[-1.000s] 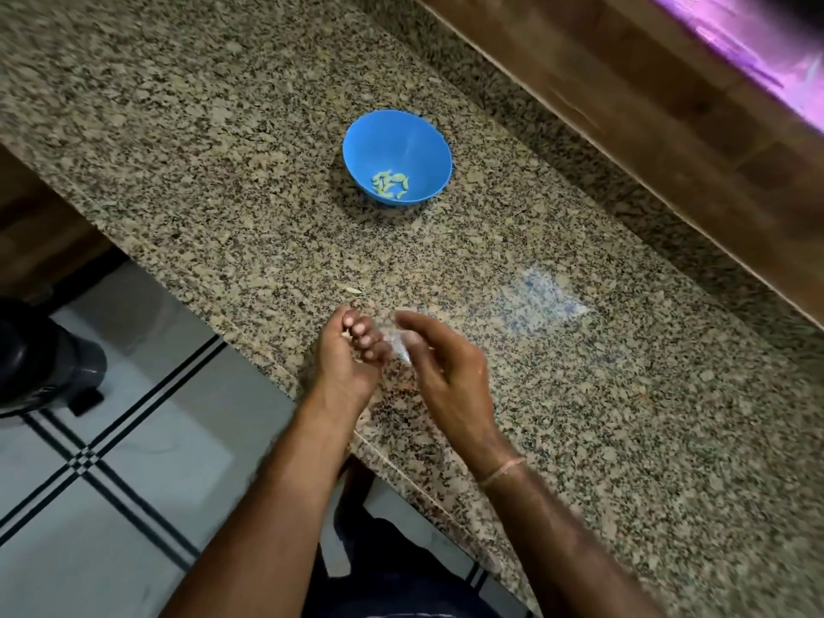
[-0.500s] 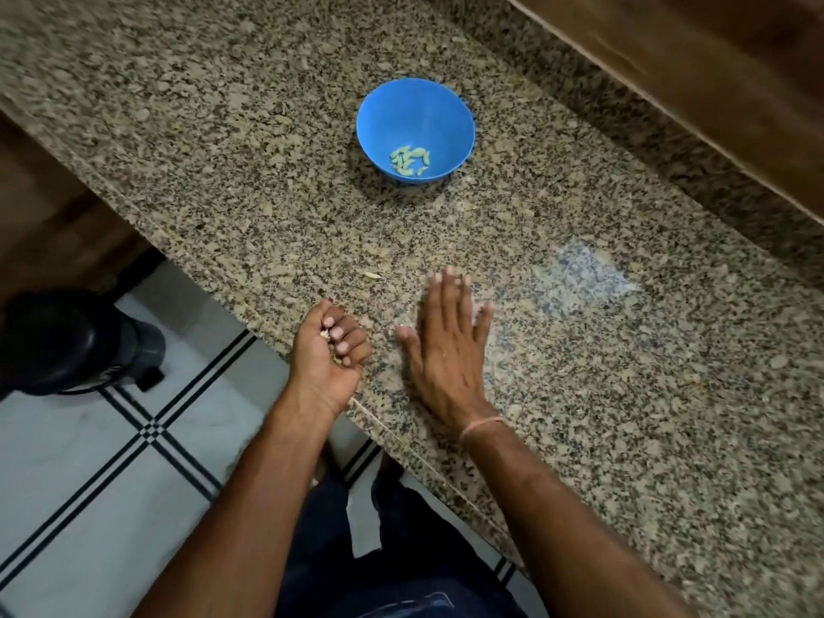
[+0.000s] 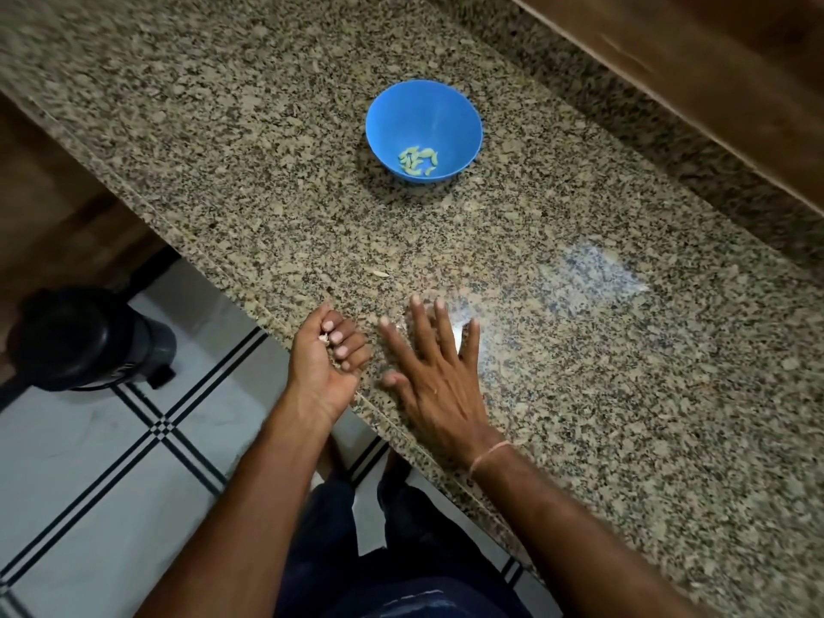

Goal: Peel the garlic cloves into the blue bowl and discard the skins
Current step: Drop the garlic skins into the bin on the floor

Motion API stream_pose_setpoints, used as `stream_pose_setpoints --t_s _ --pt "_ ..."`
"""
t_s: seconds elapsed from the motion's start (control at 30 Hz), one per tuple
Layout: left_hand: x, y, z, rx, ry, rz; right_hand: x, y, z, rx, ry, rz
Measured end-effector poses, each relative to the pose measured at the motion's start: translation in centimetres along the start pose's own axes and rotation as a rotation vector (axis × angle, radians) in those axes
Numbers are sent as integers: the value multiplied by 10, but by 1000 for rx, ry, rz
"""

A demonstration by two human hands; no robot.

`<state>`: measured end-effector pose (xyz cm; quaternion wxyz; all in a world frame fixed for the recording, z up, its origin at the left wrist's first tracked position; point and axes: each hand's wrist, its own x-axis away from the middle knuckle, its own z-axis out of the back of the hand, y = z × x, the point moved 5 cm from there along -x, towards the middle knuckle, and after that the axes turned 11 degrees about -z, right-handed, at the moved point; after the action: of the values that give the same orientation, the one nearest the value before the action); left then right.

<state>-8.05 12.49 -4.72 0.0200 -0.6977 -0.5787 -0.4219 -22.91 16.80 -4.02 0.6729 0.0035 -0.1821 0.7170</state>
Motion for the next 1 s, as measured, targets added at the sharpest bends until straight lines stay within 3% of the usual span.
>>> stream_pose_setpoints --t_s 0.1,0.3,0.5,0.67,0.83,1.0 --pt "2 1 4 11 5 0 -2 11 -10 107 -7 32" --pt "9 -3 7 -10 15 13 -25 21 6 59 42 -27" --pt "11 -1 9 25 18 30 16 21 -3 -76 31 -293" --pt "12 0 9 3 0 20 -16 0 -4 -120 62 -228" --pt "13 4 12 22 15 20 -40 15 13 -461 244 -211" --pt "11 4 12 23 31 22 -71 10 26 -486 291 -57"
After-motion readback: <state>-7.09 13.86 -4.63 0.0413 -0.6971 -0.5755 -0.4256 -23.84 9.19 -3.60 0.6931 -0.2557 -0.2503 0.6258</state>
